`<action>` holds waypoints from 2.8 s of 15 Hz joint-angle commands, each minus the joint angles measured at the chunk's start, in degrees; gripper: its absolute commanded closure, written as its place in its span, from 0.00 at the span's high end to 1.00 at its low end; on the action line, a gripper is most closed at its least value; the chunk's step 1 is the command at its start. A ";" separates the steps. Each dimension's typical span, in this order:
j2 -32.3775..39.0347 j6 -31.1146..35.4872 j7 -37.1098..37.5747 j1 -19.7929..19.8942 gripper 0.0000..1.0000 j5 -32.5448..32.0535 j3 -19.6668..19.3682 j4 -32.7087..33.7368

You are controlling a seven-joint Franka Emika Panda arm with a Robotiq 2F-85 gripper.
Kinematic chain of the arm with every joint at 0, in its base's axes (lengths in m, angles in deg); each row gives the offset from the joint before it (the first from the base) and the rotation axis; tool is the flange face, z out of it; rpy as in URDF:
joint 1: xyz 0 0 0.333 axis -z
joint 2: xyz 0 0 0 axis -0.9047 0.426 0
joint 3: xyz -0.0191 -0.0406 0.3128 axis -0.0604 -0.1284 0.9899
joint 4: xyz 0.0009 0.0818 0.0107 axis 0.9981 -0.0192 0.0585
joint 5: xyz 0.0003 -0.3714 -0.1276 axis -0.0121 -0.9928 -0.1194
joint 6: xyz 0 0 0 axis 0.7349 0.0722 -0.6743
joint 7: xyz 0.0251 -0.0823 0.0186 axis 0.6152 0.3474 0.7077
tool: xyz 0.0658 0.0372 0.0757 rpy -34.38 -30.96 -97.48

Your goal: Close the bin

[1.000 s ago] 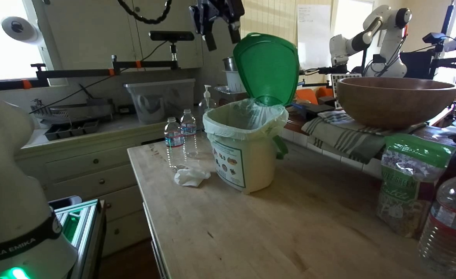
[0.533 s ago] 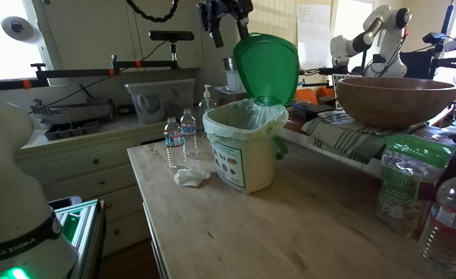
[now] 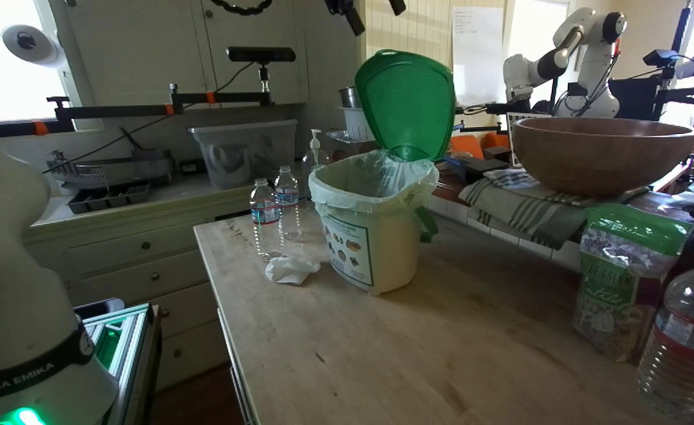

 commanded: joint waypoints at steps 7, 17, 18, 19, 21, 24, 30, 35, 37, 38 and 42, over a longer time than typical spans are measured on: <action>8.96 6.47 -1.71 -2.77 1.00 9.27 -1.46 7.71; 14.14 5.51 -1.85 -1.61 1.00 12.93 -0.67 10.63; 14.28 5.34 -1.90 -1.51 1.00 12.86 -0.64 10.51; 14.41 5.05 -2.04 -1.40 1.00 12.85 -0.66 10.38; 14.74 4.81 -2.14 -1.20 1.00 12.94 -0.68 10.19; 14.92 4.86 -2.31 -1.15 1.00 14.32 -0.71 9.71; 15.23 0.68 -1.73 -0.72 1.00 14.28 -0.59 9.73; 14.79 -4.62 -1.37 -0.20 1.00 12.90 -0.51 10.43; 14.94 -6.39 -1.17 0.11 1.00 12.56 -0.54 10.50; 15.04 -7.42 -1.08 0.26 1.00 12.29 -0.52 10.49; 15.73 -12.15 -0.66 0.92 1.00 11.12 -0.49 10.56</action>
